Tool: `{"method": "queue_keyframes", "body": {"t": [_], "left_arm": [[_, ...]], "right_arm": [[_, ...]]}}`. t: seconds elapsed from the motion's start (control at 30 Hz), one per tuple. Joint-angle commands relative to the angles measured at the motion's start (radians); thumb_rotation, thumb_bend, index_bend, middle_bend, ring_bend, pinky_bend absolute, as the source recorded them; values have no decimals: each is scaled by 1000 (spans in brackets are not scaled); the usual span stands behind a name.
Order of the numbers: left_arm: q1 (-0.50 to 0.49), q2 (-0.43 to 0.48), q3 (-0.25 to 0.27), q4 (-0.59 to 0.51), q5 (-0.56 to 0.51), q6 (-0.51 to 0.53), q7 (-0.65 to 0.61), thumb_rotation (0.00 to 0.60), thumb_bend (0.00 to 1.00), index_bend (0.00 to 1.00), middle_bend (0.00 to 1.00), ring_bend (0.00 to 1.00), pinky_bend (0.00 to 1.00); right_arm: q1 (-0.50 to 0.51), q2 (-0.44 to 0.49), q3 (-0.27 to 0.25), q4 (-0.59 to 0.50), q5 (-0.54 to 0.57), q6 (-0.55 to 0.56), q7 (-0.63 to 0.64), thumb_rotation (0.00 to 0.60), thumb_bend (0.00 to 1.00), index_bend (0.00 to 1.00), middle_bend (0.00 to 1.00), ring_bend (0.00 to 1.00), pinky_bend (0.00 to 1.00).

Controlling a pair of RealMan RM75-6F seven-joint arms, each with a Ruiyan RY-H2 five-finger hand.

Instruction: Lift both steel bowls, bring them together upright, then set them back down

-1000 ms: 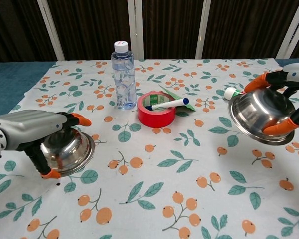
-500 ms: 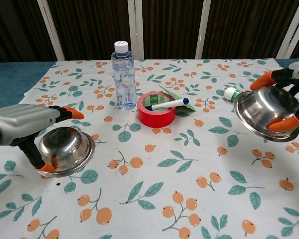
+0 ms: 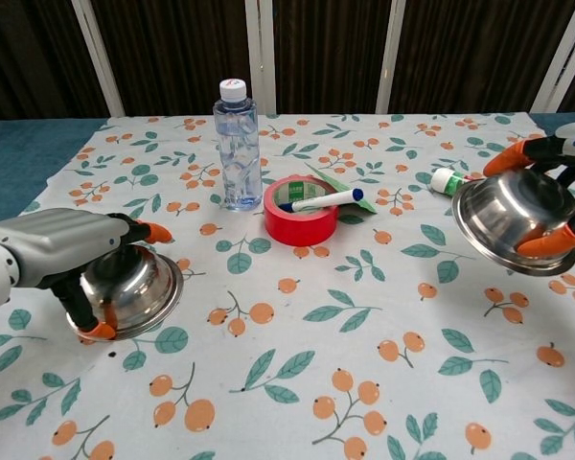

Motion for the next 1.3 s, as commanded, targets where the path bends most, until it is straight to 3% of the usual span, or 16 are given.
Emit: {"method": "queue_keyframes", "body": {"t": [0.03,0.37,0.6,0.9,1.3], "left_arm": [[0,0,3,3,5,3,-3,600,0,175,171,133,242],[-6,-3,5,22,-23,2,3,600,0,203,187,155,259],[-10,-16,8,34,-7,23,13,600,0,296,243,228,354],[-10,-18,10,34,-4,46,27,600,0,329,294,289,433],[16,77,-8,-74,110,49,-140,600,0,329,285,284,433]], "right_arm": [[0,1,-1,1,0,-1,0,600,230,432,288,399,502],[1,-2,0,0,2,5,-7,600,230,434,288,402,502],[-1,-1,1,-1,6,10,-7,600,230,434,288,402,502],[-3,4,2,-5,1,12,-1,600,230,434,288,404,502],[-13,31,16,-34,-14,28,22,600,230,458,288,407,502]]}}
